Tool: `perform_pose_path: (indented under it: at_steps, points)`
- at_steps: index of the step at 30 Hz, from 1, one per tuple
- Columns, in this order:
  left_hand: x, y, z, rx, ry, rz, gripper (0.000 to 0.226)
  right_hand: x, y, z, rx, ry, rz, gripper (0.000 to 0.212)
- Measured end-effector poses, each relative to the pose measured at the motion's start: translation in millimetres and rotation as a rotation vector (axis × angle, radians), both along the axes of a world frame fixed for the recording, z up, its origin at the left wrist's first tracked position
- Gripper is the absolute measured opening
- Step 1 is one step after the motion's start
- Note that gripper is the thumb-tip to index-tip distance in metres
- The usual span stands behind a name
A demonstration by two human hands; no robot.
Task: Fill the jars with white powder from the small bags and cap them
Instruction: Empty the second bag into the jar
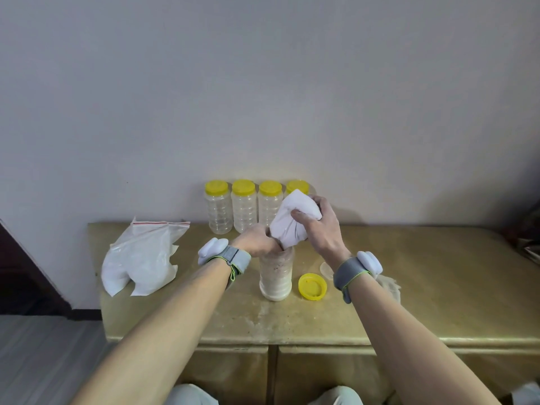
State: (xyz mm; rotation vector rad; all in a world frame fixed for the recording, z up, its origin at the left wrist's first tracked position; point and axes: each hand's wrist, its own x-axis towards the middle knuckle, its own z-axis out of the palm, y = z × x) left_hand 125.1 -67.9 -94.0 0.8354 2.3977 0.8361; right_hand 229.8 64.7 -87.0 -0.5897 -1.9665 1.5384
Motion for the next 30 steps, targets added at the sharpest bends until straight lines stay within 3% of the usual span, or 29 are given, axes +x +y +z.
perform_pose_path:
  at_steps: [6,18,27,30]
  points:
    - [-3.3,-0.6,1.2,-0.026,-0.068,0.013,0.035,0.3,-1.8,-1.6,-0.005,-0.01,-0.021,0.051]
    - [-3.1,-1.1,6.0,0.029,-0.176,0.058,0.052,0.4,-5.8,2.0,-0.085,0.022,-0.057,0.061]
    - [-1.6,-4.1,8.2,0.102,-0.221,0.063,0.047,-0.1,-8.3,2.8,-0.081,0.051,-0.067,0.06]
    - [-2.3,-4.8,8.8,0.217,-0.236,0.108,0.035,-0.7,-8.9,5.6,-0.069,0.083,-0.07,0.054]
